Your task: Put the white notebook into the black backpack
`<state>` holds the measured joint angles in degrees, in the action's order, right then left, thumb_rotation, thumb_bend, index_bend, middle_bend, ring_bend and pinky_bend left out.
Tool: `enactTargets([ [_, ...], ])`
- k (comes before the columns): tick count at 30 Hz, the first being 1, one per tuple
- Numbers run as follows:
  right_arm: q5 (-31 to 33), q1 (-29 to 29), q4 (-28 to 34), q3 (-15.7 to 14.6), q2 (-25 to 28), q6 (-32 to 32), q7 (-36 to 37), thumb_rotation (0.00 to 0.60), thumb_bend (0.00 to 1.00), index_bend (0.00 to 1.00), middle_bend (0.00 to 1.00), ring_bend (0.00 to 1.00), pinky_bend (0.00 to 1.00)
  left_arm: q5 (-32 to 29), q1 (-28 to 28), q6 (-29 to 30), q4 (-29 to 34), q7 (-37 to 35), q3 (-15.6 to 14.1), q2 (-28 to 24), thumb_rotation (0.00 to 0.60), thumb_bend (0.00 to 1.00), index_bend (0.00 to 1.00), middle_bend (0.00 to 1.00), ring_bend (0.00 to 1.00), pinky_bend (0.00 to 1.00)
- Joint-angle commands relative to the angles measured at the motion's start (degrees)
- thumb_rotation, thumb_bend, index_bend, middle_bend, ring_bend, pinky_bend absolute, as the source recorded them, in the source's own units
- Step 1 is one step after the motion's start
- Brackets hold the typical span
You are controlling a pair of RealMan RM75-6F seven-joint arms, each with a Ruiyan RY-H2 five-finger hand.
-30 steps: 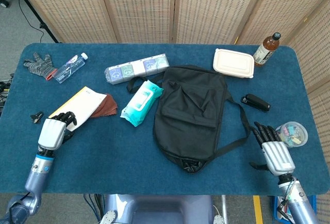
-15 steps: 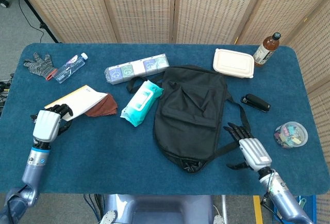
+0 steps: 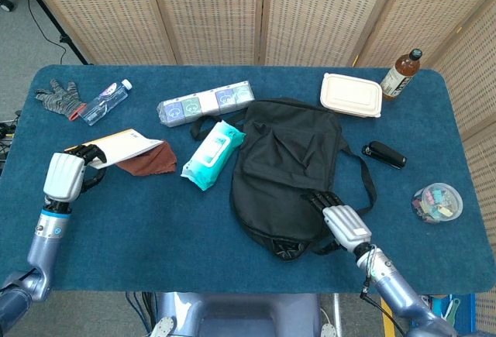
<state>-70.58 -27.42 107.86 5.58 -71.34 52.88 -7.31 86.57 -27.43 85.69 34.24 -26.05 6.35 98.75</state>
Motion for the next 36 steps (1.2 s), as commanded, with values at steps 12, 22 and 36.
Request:
enactTargets([
  [12, 5.16, -2.88, -1.24, -0.48, -5.71, -0.27, -5.15, 0.600, 0.00, 0.18, 0.14, 0.05, 0.02, -5.15, 1.75, -5.39, 27.74, 14.33, 2.72, -14.45, 0.600, 0.56, 0.82, 0.57, 0.55, 0.75],
  [22, 8.27, -3.97, -3.91, -0.62, -8.66, -0.24, -6.63, 0.600, 0.01, 0.23, 0.20, 0.12, 0.12, -6.02, 1.90, -6.77, 29.95, 15.54, 3.32, -15.90, 0.600, 0.56, 0.82, 0.57, 0.55, 0.75],
  [36, 13.57, -6.61, -6.49, 1.98, -12.20, -0.01, -6.70, 0.600, 0.16, 0.28, 0.24, 0.16, 0.17, -6.29, 1.99, -7.76, 30.06, 15.59, 3.76, -15.94, 0.600, 0.56, 0.82, 0.57, 0.55, 0.75],
])
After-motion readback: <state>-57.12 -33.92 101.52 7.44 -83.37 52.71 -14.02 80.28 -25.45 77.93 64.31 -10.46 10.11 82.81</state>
